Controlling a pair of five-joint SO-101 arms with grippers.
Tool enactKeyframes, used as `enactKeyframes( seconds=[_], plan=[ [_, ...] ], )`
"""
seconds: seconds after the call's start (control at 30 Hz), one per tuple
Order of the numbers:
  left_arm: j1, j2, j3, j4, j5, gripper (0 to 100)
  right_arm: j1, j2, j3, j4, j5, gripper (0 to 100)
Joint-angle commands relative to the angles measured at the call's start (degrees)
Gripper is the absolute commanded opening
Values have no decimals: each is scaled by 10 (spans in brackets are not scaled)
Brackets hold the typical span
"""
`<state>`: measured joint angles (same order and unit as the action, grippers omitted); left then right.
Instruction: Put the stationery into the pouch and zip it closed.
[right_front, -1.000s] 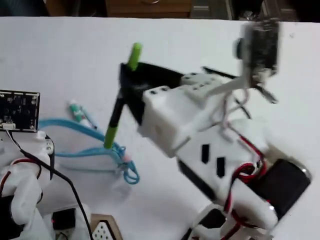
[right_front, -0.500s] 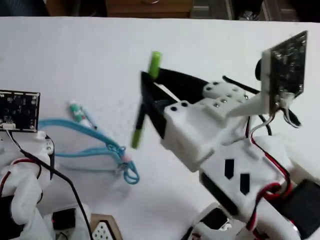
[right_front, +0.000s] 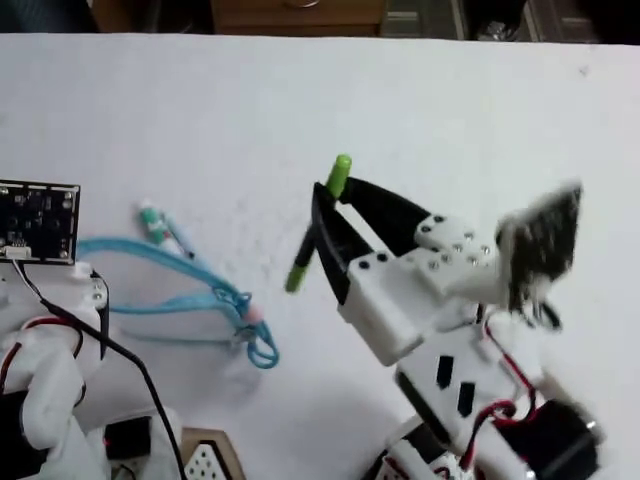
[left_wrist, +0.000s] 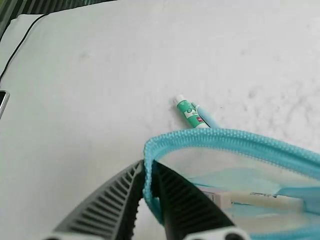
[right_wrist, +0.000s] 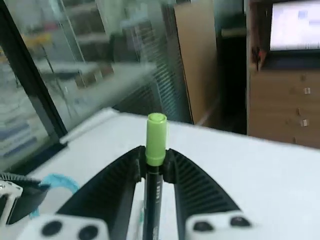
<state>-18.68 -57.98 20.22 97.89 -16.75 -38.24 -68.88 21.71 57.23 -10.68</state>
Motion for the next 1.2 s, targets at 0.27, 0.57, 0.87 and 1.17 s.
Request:
enactKeyframes(
  seconds=[0.27,0.57,0.87,1.17],
  plan=[
    [2,5,47,28,5,22,1,9,100,-300,4,17],
    [0,5,47,28,5,22,-148,100,21,-261,8,17],
    [2,5,47,25,5,22,-164,105,83,-262,8,17],
    [2,6,47,25,5,22,-175,105,187,-311,10,17]
  ],
)
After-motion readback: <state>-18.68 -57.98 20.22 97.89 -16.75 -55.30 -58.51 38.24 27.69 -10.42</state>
